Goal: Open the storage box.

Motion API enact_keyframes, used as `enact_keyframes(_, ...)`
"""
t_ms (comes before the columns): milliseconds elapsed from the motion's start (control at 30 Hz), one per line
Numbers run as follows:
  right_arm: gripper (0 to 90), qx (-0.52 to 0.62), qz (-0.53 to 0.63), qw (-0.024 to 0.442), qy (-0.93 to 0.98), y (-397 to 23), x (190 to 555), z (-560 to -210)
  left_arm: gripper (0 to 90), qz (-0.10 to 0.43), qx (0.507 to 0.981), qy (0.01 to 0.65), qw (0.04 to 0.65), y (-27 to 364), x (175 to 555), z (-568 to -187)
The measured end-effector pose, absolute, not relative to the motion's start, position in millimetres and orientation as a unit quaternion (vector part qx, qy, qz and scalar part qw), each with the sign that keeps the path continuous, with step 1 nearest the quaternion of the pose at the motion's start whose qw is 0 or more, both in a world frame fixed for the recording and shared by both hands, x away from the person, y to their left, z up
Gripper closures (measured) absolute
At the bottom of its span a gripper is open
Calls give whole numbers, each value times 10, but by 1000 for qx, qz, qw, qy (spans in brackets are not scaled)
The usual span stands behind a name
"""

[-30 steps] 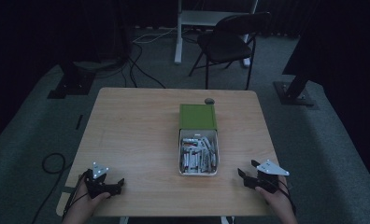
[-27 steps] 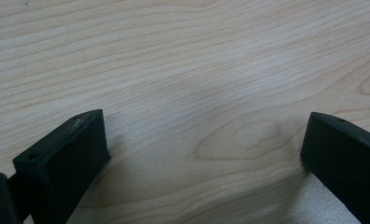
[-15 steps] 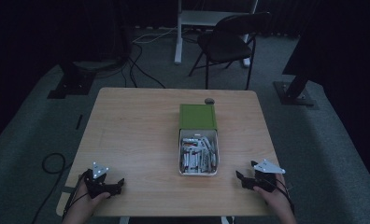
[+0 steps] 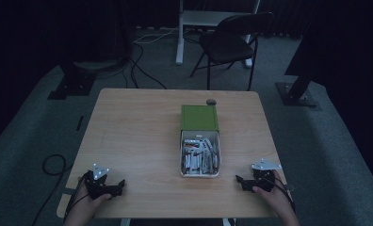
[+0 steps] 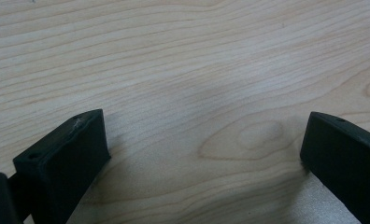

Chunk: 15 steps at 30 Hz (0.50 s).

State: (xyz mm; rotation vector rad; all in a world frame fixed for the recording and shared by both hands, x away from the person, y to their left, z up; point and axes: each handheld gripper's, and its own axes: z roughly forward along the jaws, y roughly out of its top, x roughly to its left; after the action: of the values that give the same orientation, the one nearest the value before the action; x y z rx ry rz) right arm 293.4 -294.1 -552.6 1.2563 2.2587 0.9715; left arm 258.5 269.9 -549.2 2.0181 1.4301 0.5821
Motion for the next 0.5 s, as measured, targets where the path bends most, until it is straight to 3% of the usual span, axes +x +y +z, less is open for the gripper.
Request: enact_keyframes(500,124,451,344,191,801,-2934,2923,-5528,16,213,770,520,301,2709,2572,-5494)
